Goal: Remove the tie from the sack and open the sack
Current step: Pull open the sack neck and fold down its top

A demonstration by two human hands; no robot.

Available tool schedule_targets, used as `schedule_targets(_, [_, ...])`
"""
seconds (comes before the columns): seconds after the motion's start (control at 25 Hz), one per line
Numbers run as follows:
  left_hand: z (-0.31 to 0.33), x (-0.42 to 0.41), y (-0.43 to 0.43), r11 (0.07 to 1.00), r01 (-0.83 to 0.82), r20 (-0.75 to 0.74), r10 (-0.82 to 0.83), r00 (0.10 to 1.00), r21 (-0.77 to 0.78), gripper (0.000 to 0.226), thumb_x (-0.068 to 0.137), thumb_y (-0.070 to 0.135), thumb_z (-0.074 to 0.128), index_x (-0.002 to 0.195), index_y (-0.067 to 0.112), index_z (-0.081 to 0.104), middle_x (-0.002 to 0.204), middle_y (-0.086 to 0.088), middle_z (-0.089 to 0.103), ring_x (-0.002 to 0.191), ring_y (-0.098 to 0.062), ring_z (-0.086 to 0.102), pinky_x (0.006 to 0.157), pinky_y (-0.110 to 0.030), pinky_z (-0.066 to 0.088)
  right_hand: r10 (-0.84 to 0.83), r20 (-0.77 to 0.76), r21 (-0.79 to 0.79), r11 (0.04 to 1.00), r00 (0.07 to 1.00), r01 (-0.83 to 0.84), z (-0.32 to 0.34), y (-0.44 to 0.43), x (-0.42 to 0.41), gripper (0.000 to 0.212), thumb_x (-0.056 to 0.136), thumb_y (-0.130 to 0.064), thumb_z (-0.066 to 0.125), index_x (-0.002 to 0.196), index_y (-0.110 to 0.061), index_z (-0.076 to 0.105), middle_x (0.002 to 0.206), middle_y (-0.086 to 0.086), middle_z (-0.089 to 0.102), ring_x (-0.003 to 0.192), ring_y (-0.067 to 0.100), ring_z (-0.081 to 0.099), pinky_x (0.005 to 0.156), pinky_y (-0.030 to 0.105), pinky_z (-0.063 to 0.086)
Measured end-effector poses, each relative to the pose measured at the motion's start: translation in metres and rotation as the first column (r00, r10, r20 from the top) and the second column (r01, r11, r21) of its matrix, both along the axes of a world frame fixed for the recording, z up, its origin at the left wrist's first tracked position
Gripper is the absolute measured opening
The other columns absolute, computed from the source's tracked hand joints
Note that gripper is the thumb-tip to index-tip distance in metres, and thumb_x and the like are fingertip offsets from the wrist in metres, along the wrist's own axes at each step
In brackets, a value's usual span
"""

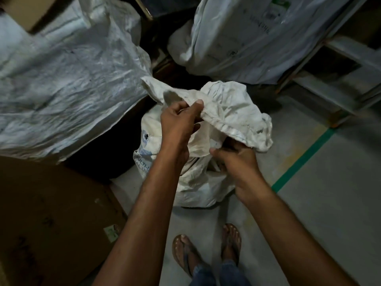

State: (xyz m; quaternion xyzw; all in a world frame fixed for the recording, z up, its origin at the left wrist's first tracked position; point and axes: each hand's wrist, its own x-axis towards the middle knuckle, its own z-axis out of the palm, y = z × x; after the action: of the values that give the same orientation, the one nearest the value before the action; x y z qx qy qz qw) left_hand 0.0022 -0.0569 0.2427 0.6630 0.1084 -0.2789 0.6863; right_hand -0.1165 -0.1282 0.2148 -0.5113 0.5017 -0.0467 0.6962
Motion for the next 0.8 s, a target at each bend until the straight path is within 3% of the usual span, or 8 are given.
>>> schedule_targets(0.08, [0.003,-0.002,-0.001,1.000,-0.008,0.023,0.008,1.000,0.027,0.026,0.090,0.019,0.078,0.077,0.017,0.055,0.076,-0.002,0.072,0.069,-0.010,0.071,0.062,-0.023,0.054,-0.021,-0.024,0.232,0.972,0.999,0.026,0.031,-0.006,-0.001,0.024,0.087,-0.012,0.076,0.111,-0.012,0.074,0.100,0.006,0.078,0.085,0.013,0.074,0.068,0.026,0.058])
schedule_targets(0.2, [0.008,-0.006,-0.006,0.998,-0.055,0.022,0.054,0.998,0.032,0.028,0.089,0.016,0.079,0.076,0.016,0.054,0.072,-0.005,0.070,0.068,-0.013,0.070,0.057,-0.021,0.053,0.013,-0.068,-0.343,0.939,0.998,-0.035,0.056,-0.006,-0.011,0.016,0.085,-0.017,0.079,0.100,-0.016,0.074,0.091,0.002,0.077,0.084,0.005,0.071,0.075,0.022,0.056])
schedule_targets(0.32, [0.012,-0.011,-0.008,0.999,-0.036,0.035,0.035,0.999,0.036,0.031,0.088,0.017,0.080,0.072,0.017,0.053,0.065,0.000,0.069,0.062,-0.009,0.068,0.058,-0.021,0.053,0.208,-0.205,-0.858,0.433,0.956,-0.278,0.061,0.001,-0.006,0.046,0.081,-0.018,0.080,0.121,-0.026,0.060,0.121,-0.010,0.061,0.115,0.008,0.054,0.096,0.029,0.048])
schedule_targets(0.4, [0.015,-0.011,-0.003,0.999,-0.021,0.038,0.019,0.999,0.043,0.030,0.088,0.017,0.080,0.073,0.017,0.054,0.064,0.001,0.069,0.061,-0.009,0.067,0.059,-0.022,0.054,0.404,-0.306,-0.784,0.407,0.862,-0.469,0.052,-0.010,0.007,0.069,0.085,-0.024,0.076,0.146,-0.026,0.044,0.147,-0.006,0.050,0.137,0.015,0.042,0.113,0.038,0.038])
schedule_targets(0.52, [0.014,-0.013,0.009,0.997,-0.052,0.016,0.052,0.999,0.057,0.026,0.087,0.015,0.080,0.079,0.015,0.055,0.069,-0.003,0.071,0.062,-0.010,0.067,0.059,-0.020,0.055,0.546,-0.297,-0.454,0.641,0.783,-0.619,0.044,-0.025,0.026,0.061,0.099,-0.035,0.056,0.156,-0.031,0.036,0.156,-0.004,0.046,0.137,0.017,0.046,0.110,0.037,0.038])
schedule_targets(0.6, [0.012,-0.019,0.019,0.970,-0.128,0.165,0.094,0.982,0.206,0.034,0.082,0.014,0.081,0.101,0.015,0.053,0.099,-0.008,0.067,0.082,-0.014,0.066,0.066,-0.018,0.051,0.592,-0.302,-0.397,0.634,0.747,-0.663,0.037,-0.023,0.027,0.048,0.102,-0.036,0.051,0.150,-0.030,0.048,0.146,-0.003,0.058,0.125,0.015,0.057,0.102,0.034,0.044])
schedule_targets(0.72, [-0.001,-0.008,0.032,0.711,-0.214,0.570,-0.307,0.762,0.670,0.062,0.077,0.017,0.076,0.131,0.014,0.047,0.133,-0.008,0.044,0.116,-0.022,0.051,0.090,-0.028,0.046,0.722,-0.344,-0.374,0.482,0.601,-0.793,0.026,-0.005,0.020,0.036,0.096,-0.044,0.056,0.125,-0.027,0.070,0.111,-0.006,0.076,0.098,0.012,0.070,0.090,0.038,0.056])
schedule_targets(0.8, [-0.020,0.012,0.031,0.664,0.046,0.388,-0.489,0.781,0.746,0.054,0.088,0.029,0.072,0.137,0.016,0.054,0.139,-0.010,0.051,0.123,-0.027,0.055,0.100,-0.040,0.049,0.783,-0.314,-0.270,0.469,0.537,-0.841,0.021,0.003,0.016,0.034,0.091,-0.040,0.053,0.102,-0.018,0.077,0.090,-0.001,0.078,0.085,0.019,0.073,0.084,0.046,0.058])
